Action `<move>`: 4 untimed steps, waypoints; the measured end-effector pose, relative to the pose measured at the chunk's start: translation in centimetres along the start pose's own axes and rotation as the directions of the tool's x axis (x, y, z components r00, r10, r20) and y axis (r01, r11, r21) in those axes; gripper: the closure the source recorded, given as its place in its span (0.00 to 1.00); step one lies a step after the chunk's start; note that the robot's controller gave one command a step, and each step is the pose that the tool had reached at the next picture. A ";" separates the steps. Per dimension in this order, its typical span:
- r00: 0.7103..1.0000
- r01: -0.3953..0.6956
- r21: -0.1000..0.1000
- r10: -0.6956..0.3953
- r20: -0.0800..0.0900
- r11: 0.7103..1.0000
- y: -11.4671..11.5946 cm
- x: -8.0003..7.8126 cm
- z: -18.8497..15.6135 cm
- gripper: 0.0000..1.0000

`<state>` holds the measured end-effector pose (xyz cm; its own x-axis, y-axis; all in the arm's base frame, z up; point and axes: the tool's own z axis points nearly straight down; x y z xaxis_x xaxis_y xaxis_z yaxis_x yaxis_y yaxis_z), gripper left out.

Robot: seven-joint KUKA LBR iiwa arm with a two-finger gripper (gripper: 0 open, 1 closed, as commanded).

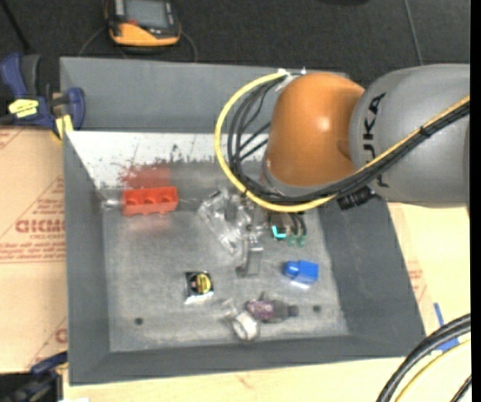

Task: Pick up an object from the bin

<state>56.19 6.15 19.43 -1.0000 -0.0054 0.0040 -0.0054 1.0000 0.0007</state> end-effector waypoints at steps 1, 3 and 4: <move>0.990 0.144 0.001 -0.145 0.001 0.990 0.6 6.0 12.4 0.00; 0.998 0.065 -0.001 -0.065 0.002 0.998 9.1 3.9 11.8 0.00; 0.971 0.240 0.005 -0.240 0.011 0.971 4.4 -3.6 11.5 0.00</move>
Offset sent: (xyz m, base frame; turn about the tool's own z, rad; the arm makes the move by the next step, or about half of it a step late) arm -0.0592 0.0068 -0.1206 -0.1466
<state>59.71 10.60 7.92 -0.9694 -0.2453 -0.0070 -0.2453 0.9694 -0.0033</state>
